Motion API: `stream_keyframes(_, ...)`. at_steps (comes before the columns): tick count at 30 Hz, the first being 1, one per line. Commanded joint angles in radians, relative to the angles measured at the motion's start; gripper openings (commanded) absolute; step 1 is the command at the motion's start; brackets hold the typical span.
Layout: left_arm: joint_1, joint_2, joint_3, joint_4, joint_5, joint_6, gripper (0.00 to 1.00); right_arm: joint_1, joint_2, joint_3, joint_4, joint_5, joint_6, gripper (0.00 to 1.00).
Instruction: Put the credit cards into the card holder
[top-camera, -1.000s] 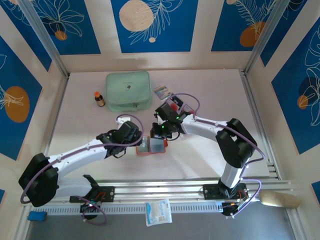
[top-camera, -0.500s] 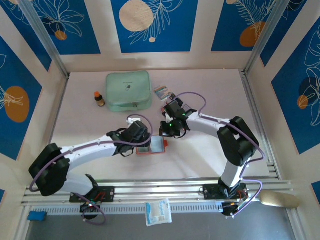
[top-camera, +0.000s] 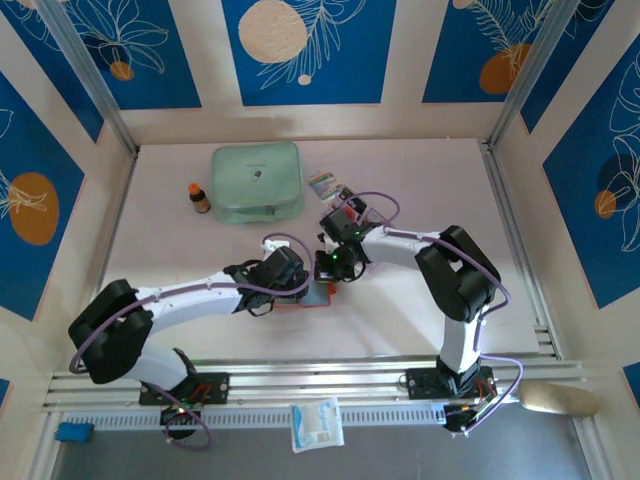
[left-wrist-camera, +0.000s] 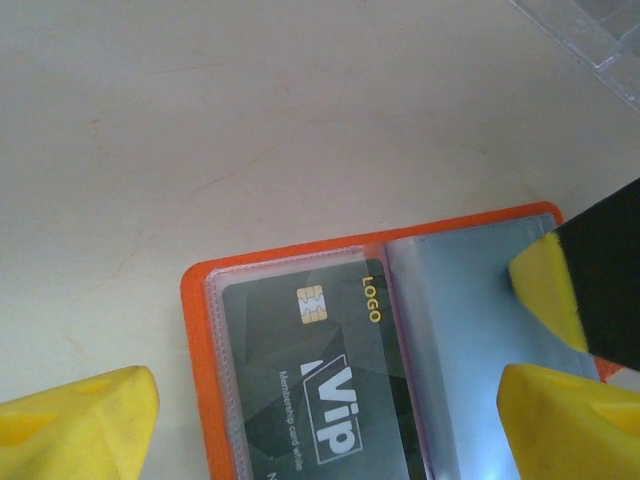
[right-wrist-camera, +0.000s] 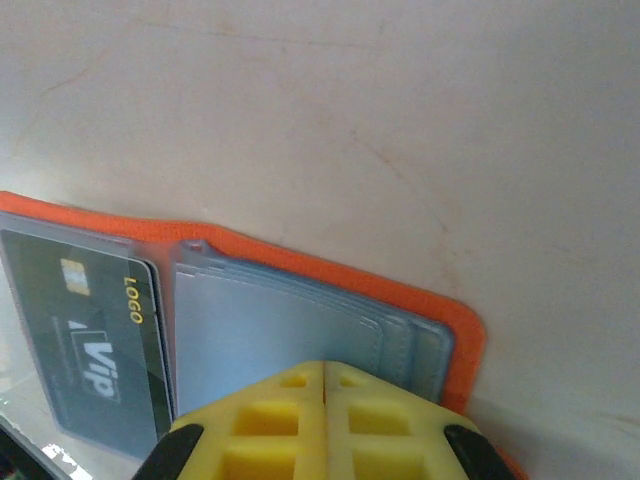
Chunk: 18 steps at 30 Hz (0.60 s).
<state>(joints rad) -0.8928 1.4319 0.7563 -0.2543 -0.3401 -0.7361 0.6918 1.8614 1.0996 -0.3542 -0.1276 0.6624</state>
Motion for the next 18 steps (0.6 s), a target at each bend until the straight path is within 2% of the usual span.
stream_keyframes(1,-0.008,0.024,-0.021,0.023,0.007,-0.013,0.88,0.012,0.023,0.007,-0.002,-0.045,0.020,0.04)
stream_keyframes(18,-0.010,0.065,-0.081,0.057,0.000,-0.016,0.88,0.009,0.020,0.004,0.023,-0.072,0.057,0.03)
